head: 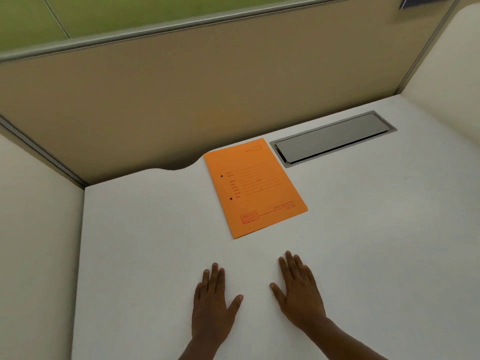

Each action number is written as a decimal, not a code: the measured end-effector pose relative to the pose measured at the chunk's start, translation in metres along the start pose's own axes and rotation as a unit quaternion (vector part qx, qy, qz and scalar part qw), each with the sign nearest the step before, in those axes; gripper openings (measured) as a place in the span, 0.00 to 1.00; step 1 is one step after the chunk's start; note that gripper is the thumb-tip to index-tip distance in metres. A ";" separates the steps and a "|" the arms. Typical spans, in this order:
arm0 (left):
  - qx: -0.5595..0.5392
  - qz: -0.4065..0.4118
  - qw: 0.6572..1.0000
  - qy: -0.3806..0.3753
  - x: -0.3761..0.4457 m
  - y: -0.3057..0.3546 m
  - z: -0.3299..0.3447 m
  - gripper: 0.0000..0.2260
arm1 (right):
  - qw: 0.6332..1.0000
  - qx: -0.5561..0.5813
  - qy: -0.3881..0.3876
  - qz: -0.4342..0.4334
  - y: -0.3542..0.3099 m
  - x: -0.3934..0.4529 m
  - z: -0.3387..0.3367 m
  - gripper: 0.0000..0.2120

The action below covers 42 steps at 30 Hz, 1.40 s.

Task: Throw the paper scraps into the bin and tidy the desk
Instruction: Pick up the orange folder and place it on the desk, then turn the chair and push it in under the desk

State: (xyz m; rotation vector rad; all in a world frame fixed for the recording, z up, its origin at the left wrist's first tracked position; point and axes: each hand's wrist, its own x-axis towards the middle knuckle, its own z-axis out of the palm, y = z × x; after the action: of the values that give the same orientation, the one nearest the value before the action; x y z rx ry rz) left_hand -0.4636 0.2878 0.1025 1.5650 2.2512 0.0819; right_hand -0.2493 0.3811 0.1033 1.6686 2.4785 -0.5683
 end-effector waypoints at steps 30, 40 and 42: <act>0.000 0.080 0.992 0.101 -0.418 0.057 0.017 0.33 | 0.991 -0.019 0.132 -0.022 -0.022 -0.435 0.007 0.37; -0.009 0.212 0.966 0.150 -0.456 0.183 -0.004 0.30 | 0.969 0.011 0.240 0.058 0.060 -0.521 -0.060 0.36; -0.016 0.242 0.958 0.150 -0.464 0.216 -0.005 0.29 | 0.958 0.023 0.272 0.081 0.085 -0.540 -0.076 0.35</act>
State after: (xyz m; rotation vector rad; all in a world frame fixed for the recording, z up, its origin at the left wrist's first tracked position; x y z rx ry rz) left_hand -0.1360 -0.0541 0.2977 2.1760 1.9991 0.5193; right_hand 0.0506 -0.0357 0.3068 2.2766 2.6349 -0.1575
